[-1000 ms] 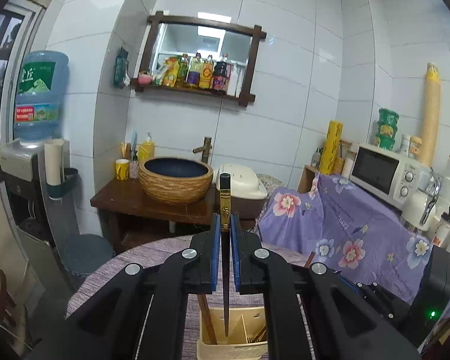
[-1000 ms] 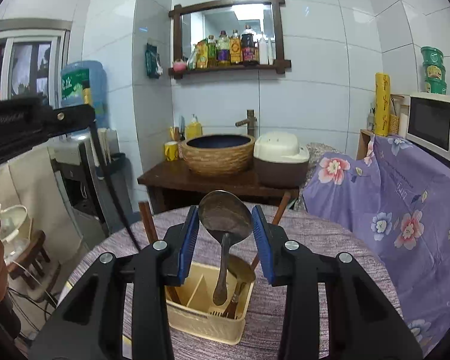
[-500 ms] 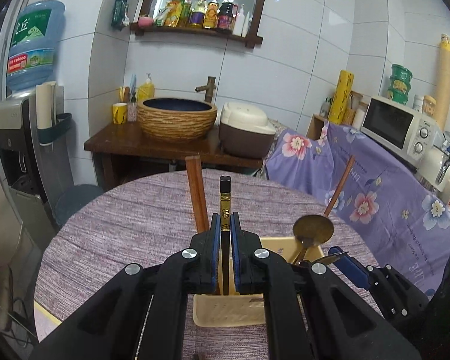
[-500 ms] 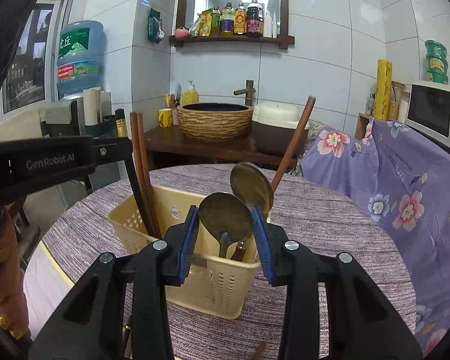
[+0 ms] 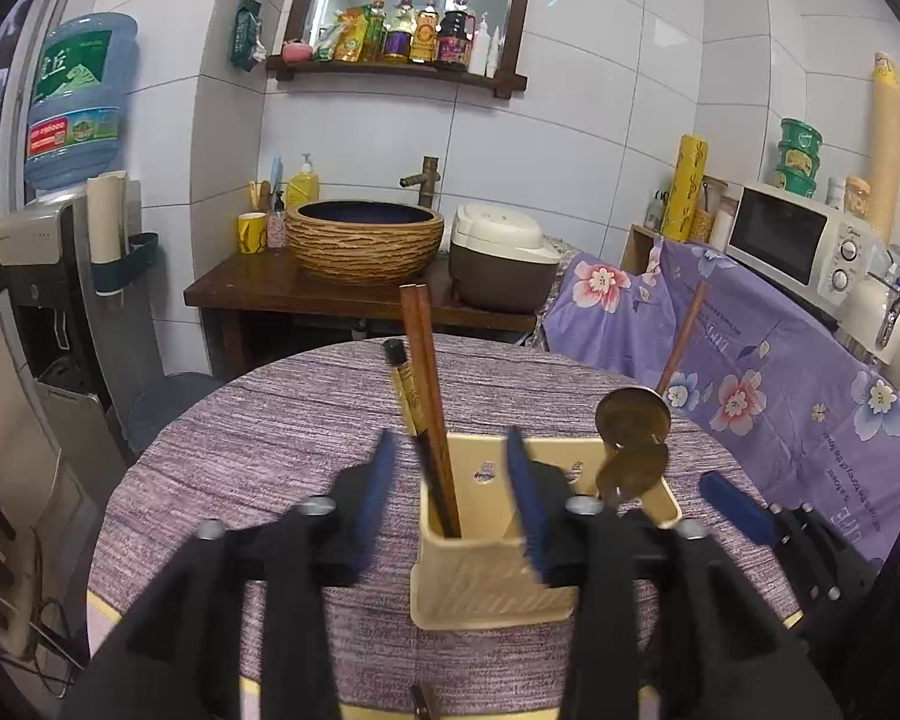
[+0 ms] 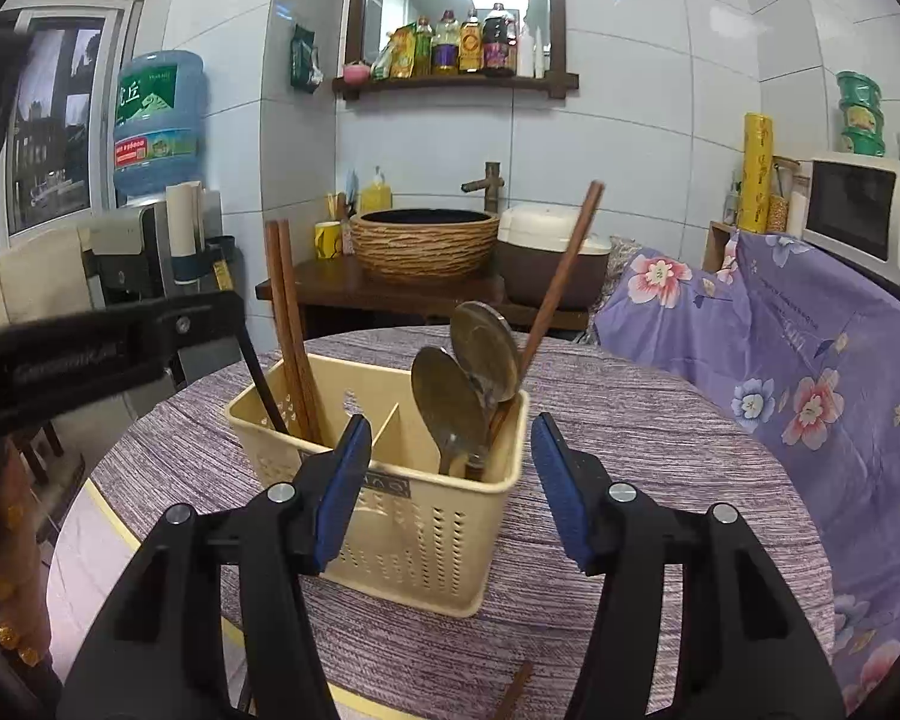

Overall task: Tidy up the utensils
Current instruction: 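Move both tools back down to the remaining utensils on the table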

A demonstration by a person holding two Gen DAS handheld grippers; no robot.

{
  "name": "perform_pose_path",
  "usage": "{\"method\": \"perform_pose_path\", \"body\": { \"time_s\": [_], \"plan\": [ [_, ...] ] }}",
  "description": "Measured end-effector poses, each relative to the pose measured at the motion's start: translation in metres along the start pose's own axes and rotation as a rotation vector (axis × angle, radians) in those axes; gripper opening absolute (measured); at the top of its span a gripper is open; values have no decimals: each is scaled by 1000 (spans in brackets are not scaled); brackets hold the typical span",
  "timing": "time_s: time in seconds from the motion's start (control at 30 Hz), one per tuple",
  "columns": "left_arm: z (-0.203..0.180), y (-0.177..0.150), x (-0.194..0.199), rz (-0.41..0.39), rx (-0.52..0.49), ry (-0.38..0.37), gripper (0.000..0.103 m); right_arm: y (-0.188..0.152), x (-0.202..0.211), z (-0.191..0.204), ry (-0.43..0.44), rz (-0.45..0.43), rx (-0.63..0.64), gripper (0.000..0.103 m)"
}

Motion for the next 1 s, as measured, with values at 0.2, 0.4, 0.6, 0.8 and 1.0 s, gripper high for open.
{"method": "perform_pose_path", "body": {
  "time_s": [0.2, 0.4, 0.6, 0.8, 1.0],
  "plan": [
    [32, -65, 16, 62, 15, 94, 66, -51, 27, -27, -58, 88, -60, 81],
    [47, -160, 1, 253, 39, 117, 64, -138, 23, -45, -91, 288, -153, 85],
    [26, -221, -8, 370, 5, 58, 56, -187, 21, -35, -83, 381, -167, 85],
    [11, -235, -8, 389, -18, 41, 54, -199, 27, -28, -67, 375, -171, 85],
    [5, -248, -12, 407, -33, 64, 50, -201, 27, -30, -67, 380, -178, 85]
  ]
}}
Point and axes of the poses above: each gripper's, at about its wrist camera, not at the fingertips, and x roughly against the way its jaws point, z to its left, y to its top, the point moved 10 cm from there along -x, roughly the way its jaws point, and after that the axes turned 12 degrees about z, right-handed, at the moved point
